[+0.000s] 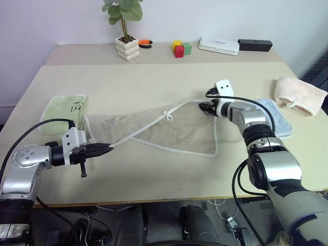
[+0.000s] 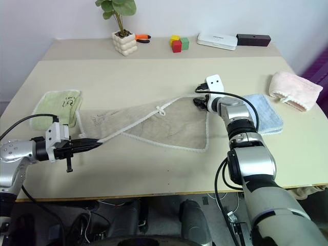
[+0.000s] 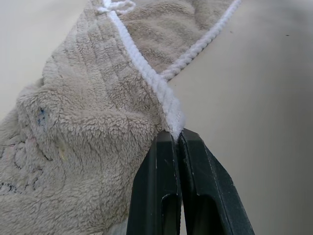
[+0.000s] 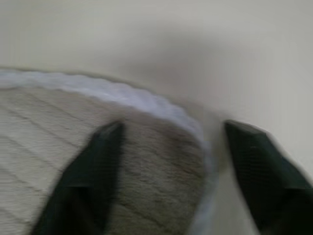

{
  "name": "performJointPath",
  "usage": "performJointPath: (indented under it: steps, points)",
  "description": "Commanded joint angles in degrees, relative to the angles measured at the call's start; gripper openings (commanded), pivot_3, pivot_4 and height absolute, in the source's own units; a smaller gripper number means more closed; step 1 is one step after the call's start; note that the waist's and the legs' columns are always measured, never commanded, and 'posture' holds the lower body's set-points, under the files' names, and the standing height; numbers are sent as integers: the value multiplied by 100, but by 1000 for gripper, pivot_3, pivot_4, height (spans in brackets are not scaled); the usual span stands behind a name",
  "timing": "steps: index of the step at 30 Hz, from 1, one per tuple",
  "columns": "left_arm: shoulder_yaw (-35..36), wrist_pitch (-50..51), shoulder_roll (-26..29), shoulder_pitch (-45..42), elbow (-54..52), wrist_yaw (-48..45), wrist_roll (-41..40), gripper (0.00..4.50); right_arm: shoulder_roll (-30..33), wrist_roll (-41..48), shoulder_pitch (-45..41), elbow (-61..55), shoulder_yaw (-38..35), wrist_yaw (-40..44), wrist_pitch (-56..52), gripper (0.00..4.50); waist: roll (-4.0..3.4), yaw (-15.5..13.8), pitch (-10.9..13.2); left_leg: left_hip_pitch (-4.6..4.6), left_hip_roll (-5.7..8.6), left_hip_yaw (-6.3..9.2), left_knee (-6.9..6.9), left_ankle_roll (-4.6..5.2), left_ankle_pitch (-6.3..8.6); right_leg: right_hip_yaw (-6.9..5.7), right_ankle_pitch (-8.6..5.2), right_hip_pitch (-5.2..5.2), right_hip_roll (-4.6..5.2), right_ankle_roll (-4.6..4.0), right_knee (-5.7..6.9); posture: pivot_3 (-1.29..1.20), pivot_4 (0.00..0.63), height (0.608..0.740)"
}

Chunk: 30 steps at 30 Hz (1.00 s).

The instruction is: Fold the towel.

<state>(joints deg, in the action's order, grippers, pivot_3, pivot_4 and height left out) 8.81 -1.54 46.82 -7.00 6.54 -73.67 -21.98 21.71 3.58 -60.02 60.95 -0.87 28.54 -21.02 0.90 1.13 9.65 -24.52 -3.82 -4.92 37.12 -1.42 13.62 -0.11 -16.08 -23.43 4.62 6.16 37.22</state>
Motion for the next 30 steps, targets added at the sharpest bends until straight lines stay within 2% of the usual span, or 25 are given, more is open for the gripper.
performJointPath:
  steps: [1, 3, 7, 14, 17, 20, 25, 30]
  points:
    - [175, -65, 50, -37, -88, 19, -96, 0, 32, 11, -93, 45, -111, 5, 7, 1111, 0, -5, 0, 0, 0, 0, 1, 0, 0, 0, 0, 0, 0, 0, 0, 0, 150, 735]
    - [139, -98, 52, -112, 7, 3, -70, 0, 69, -32, -61, 13, -107, -37, 38, 48, 0, -12, 0, 0, 0, 0, 1, 0, 0, 0, 0, 1, 1, 0, 0, 0, 150, 735]
    - [118, -105, -13, -330, 227, 18, -85, 0, 181, -154, 93, -250, -28, -73, 224, 17, 0, -15, 0, 0, 1, 0, 1, 0, 0, 0, 0, 0, 1, 0, 0, 0, 150, 735]
    - [294, 34, -363, -1150, 1088, 839, 26, 0, 685, -258, 1076, -2248, 114, 342, 145, 17, 0, -31, 2, -5, 3, 1, 1, 0, 0, 0, 1, -1, 1, 2, -3, 0, 150, 735]
    - [172, -150, -509, -1735, 1624, 1238, 302, 0, 701, -215, 1097, -2648, 30, 293, 204, 17, -4, 2, 4, -3, 2, 1, 1, 0, 0, 0, 1, -2, -2, 3, 1, 0, 150, 735]
    - [-102, -599, -750, -2873, 2813, 1843, 923, 0, 584, -410, 602, -2161, 127, 65, 891, 17, -3, -13, 5, 0, 2, 2, 4, -4, -3, -1, 2, -2, -7, 4, 6, 0, 150, 735]
    - [-402, -1471, -940, -5213, 5426, 3172, 1848, 0, 232, -802, -788, -321, 289, -553, 2167, 17, 3, -2, 9, -8, 5, 1, 5, -5, -4, -1, 2, -8, -7, 5, 2, 0, 150, 735]
    - [-656, -2181, -539, -6689, 6458, 4005, 2552, 0, 287, -1036, -1755, 611, 236, -1383, 3067, 17, 4, 10, 10, -48, 5, -12, -4, -32, -19, -2, -3, -46, -2, 13, -5, 0, 150, 735]
